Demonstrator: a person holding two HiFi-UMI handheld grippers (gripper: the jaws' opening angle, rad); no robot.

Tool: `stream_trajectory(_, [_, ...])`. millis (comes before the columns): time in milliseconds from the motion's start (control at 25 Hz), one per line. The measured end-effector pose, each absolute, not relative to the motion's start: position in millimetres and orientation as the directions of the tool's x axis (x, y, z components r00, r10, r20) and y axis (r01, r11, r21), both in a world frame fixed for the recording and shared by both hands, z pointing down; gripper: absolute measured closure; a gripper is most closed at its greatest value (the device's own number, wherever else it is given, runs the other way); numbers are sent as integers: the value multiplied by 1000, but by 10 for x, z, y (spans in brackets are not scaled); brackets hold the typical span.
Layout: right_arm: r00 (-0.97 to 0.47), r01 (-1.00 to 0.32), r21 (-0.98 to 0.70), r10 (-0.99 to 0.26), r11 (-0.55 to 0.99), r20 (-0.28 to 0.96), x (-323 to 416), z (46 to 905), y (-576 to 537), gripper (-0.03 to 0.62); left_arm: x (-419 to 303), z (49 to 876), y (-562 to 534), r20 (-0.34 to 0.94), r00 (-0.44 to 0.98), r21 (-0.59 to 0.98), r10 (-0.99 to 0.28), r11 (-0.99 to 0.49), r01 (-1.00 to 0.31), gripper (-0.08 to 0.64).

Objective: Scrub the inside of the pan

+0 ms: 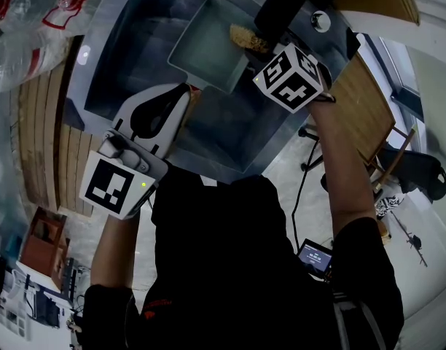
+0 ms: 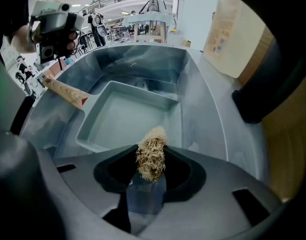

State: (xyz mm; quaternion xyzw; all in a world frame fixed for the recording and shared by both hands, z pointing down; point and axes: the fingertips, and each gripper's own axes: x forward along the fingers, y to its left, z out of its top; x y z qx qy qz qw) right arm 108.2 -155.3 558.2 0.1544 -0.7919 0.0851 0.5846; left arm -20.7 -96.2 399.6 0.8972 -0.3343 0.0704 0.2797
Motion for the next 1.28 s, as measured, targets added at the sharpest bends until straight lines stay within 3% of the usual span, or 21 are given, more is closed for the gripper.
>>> stream_trajectory(840, [-446,-384,82,-263,920,855,727,4463,-925,448,-143,3341,-662,283,774,370,-566,-680,-633,542])
stream_trajectory(1280, [-557,-479,90,-381,873,738,643,3766,-551,448,-104,2993,-438,276,784,317,-556,-718,-620,542])
